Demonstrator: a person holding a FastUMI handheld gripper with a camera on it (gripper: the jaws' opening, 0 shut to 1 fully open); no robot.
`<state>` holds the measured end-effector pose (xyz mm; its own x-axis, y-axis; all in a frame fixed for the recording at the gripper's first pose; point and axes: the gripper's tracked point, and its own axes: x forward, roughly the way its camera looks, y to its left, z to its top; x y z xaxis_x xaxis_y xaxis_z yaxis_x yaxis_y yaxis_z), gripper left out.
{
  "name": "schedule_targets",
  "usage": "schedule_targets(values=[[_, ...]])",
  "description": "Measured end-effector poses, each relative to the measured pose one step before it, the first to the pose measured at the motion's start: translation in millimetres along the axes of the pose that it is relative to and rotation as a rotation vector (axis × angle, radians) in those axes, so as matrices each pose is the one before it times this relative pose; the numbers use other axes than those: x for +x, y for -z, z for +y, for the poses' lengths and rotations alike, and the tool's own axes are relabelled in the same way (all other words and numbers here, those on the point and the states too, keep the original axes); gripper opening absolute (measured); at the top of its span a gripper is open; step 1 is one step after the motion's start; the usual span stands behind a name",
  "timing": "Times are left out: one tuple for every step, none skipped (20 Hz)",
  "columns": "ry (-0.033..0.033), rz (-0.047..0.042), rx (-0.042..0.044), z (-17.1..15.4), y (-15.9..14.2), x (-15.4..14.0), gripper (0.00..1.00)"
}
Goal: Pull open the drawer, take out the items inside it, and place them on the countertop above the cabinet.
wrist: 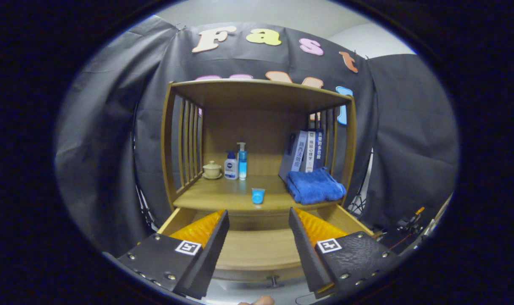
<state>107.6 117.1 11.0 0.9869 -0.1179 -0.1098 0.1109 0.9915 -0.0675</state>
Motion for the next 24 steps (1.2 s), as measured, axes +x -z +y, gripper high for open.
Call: schedule_targets(values=[[-0.00911, -0.00076, -0.00297, 1.44, 10.38, -8.78, 0.84], [-0.00935, -0.00103, -0.00101, 0.75, 7.67, -7.26, 0.84], [-0.00524, 0.00481, 0.00275, 1.32, 10.52, -5.98, 0.84], [-0.00393, 0.01214, 0.01019, 0.53, 10.75, -4.12, 0.85], [0.00234, 0.01668, 0.01292, -1.44, 11.75, -2.85, 0.84], [0.00366, 0.02625, 0.01058, -1.93, 13.01, -3.64, 0.84], [0.00678, 0.02735, 0.00737, -2.82, 12.74, -2.84, 0.84], [0.00623, 0.02348, 0.00553, -3.28, 11.77, -1.54, 0.84], [0.00146, 0.01762, 0.00855, -1.99, 7.93, 0.01, 0.84], [-0.00218, 0.01281, 0.00608, -1.53, 6.99, 0.24, 0.84], [0.00082, 0.01014, 0.00192, -2.37, 4.85, 1.25, 0.84], [-0.00136, 0.00499, 0.00082, -1.92, 2.69, 2.13, 0.84], [-0.00822, 0.00008, 0.00261, 0.38, 2.89, 2.98, 0.85], [-0.00999, 0.00026, 0.00331, 0.29, 2.52, 4.71, 0.85], [-0.00768, 0.00239, 0.00107, -0.34, 3.45, 4.93, 0.85], [-0.00373, 0.00647, -0.00093, -1.73, 3.07, 4.77, 0.85], [-0.00423, 0.00399, 0.00087, -1.41, 2.11, 5.34, 0.85], [-0.00746, -0.00475, 0.00458, -0.28, -0.87, 3.87, 0.85], [-0.00255, -0.00430, 0.00441, -0.23, 0.53, 3.60, 0.85], [0.00076, 0.00025, 0.00593, -2.76, -0.24, 4.03, 0.85], [-0.00383, 0.00375, 0.00604, -0.55, 2.17, 4.55, 0.85], [-0.00066, 0.00694, 0.00067, -0.98, 1.17, 4.27, 0.84], [-0.00506, 0.00752, -0.00461, -1.21, 0.73, 3.94, 0.85], [-0.00569, -0.00804, -0.00712, -1.18, -0.38, 0.50, 0.85]])
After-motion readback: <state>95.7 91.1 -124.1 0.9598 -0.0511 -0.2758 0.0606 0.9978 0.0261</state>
